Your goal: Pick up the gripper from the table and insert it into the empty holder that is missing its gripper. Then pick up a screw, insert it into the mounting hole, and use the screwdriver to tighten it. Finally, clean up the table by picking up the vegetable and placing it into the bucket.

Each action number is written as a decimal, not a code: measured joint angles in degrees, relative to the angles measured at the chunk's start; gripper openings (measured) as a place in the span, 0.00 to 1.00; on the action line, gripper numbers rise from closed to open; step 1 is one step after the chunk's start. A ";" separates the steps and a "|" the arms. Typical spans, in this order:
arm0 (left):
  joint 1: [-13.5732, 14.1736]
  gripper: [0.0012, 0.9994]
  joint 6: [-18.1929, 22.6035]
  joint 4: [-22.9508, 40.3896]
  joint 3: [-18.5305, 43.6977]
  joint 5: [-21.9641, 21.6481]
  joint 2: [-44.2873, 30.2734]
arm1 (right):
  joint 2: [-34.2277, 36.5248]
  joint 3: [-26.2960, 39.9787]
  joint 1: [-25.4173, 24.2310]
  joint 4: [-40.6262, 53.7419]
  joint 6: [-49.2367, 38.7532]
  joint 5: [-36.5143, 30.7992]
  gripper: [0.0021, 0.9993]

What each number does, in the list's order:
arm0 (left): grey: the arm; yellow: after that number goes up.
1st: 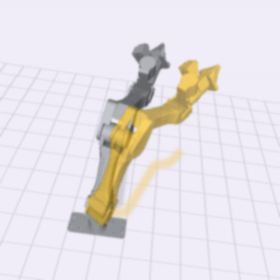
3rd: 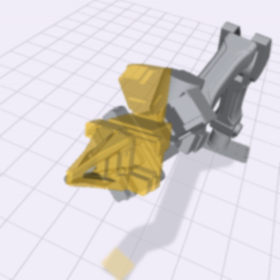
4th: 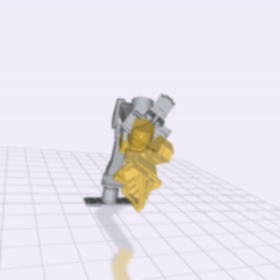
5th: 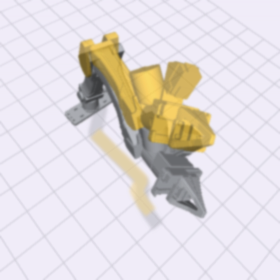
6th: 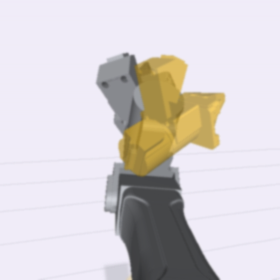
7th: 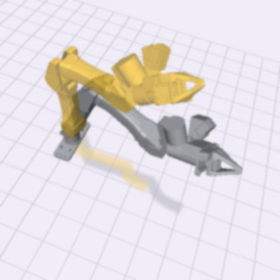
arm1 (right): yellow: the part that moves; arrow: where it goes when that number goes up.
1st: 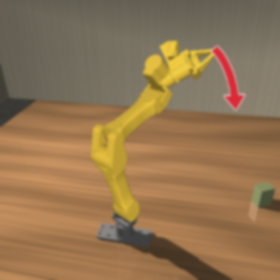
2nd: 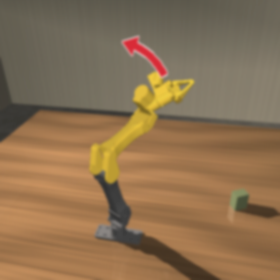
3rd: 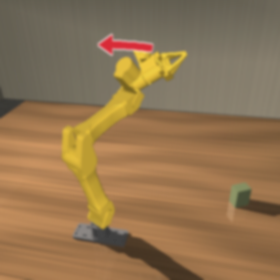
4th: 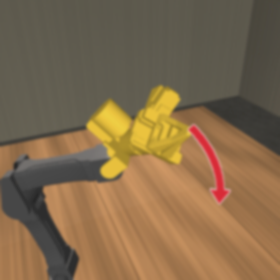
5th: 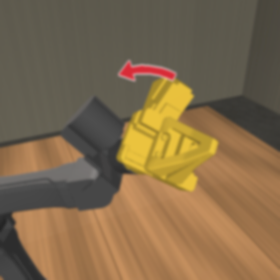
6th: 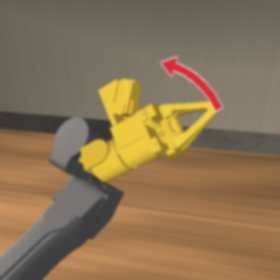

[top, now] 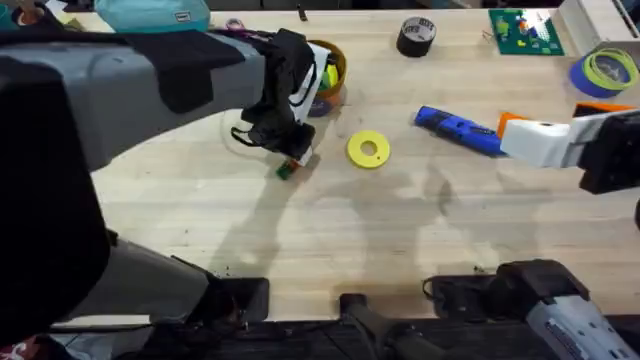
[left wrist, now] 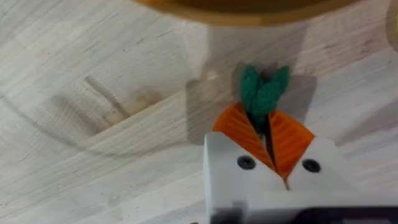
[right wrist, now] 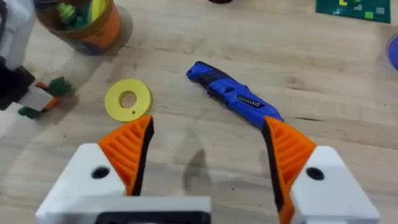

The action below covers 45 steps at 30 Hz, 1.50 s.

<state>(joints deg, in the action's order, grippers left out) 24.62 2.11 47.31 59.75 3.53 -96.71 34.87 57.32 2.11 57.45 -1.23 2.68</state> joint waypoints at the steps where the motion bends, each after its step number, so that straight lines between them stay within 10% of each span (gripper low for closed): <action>1: -0.02 0.01 -0.02 0.02 0.00 0.02 0.00 | -0.01 0.00 0.00 0.00 0.00 0.00 1.00; 20: -2.75 0.01 0.02 10.22 28.47 -0.44 7.91 | -0.02 0.00 0.00 0.05 -0.02 0.00 1.00; 45: -3.23 0.01 1.77 -6.03 29.22 -0.81 -6.34 | 0.00 0.00 0.00 0.04 -0.02 0.00 1.00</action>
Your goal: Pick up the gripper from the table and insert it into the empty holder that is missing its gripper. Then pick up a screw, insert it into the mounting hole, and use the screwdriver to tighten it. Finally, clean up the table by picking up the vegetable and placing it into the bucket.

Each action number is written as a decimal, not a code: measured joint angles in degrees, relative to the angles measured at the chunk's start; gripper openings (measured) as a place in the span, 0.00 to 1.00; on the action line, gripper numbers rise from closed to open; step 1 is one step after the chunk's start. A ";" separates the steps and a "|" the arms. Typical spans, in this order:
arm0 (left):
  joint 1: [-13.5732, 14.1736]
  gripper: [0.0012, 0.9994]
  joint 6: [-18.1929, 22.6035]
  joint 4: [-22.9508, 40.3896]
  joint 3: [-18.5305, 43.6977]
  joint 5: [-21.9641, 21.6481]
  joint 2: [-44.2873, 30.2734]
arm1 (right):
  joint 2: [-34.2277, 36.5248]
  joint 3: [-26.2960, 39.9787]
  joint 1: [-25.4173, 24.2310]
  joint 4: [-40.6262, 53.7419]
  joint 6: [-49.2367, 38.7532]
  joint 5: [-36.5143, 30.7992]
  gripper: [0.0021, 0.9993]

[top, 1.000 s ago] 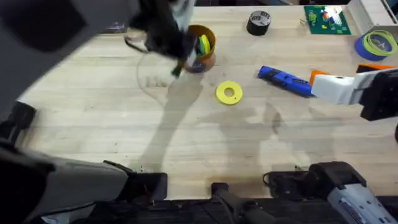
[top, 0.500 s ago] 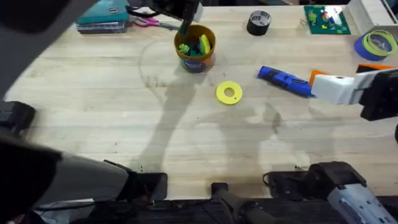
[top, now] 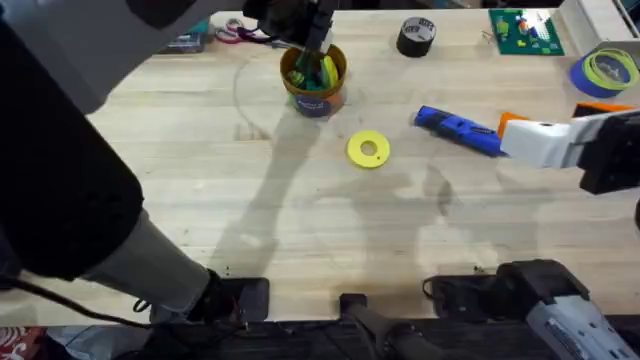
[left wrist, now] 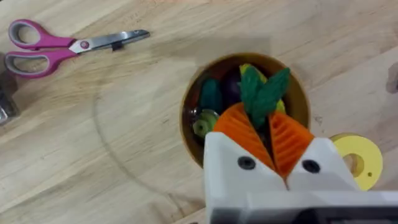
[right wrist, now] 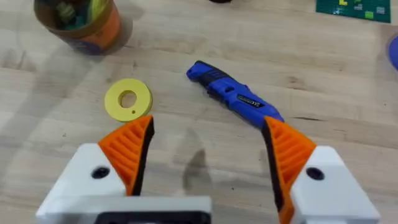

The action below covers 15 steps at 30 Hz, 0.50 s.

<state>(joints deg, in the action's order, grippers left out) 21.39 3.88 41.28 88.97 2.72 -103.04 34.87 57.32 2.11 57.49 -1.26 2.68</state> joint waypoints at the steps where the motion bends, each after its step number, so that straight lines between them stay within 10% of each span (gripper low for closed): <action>1: 0.00 0.01 0.05 0.02 0.00 0.01 0.00 | -0.01 0.00 0.00 0.00 0.01 0.00 1.00; 7: 0.00 0.89 0.43 0.19 0.00 -0.01 0.00 | -0.01 0.00 0.00 0.00 0.00 0.00 1.00; 15: 0.00 0.99 0.42 3.52 0.00 -0.65 0.82 | -0.02 0.00 0.00 0.00 0.00 0.00 1.00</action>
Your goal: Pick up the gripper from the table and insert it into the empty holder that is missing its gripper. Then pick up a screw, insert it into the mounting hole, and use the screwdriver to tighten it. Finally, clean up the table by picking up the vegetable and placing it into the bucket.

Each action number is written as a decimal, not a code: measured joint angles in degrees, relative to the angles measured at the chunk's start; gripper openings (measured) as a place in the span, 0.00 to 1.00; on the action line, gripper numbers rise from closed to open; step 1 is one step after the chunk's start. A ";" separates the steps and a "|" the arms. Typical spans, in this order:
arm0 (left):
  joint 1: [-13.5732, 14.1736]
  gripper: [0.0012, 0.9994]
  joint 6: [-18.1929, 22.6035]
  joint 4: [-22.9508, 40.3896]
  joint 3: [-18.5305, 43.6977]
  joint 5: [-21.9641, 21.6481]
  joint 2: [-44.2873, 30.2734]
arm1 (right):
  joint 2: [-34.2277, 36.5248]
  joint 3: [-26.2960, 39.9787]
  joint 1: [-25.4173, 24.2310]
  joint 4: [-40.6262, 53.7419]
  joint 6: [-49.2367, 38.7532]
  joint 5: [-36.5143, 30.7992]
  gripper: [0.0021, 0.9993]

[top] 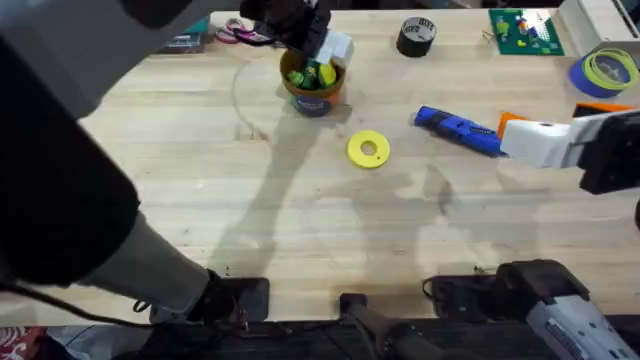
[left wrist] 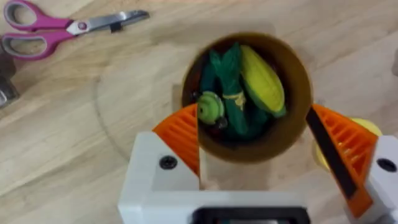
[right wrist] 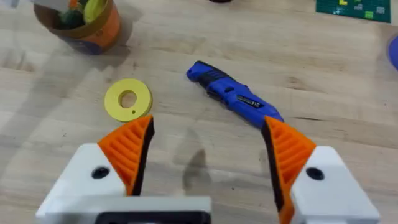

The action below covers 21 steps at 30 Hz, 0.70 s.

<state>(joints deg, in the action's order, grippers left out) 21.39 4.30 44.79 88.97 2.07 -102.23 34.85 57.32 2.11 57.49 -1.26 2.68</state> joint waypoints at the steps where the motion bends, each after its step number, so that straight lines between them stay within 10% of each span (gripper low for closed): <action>1: 0.00 0.99 0.02 1.04 0.00 -0.01 0.67 | 0.02 0.00 0.00 0.00 0.00 0.00 1.00; 21: 0.00 0.99 -0.37 31.36 -1.36 -0.21 17.86 | 0.01 0.00 0.00 0.00 0.00 0.00 1.00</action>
<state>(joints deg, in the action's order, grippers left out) 21.39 3.93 76.15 87.60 1.86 -84.37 34.86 57.32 2.11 57.49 -1.26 2.68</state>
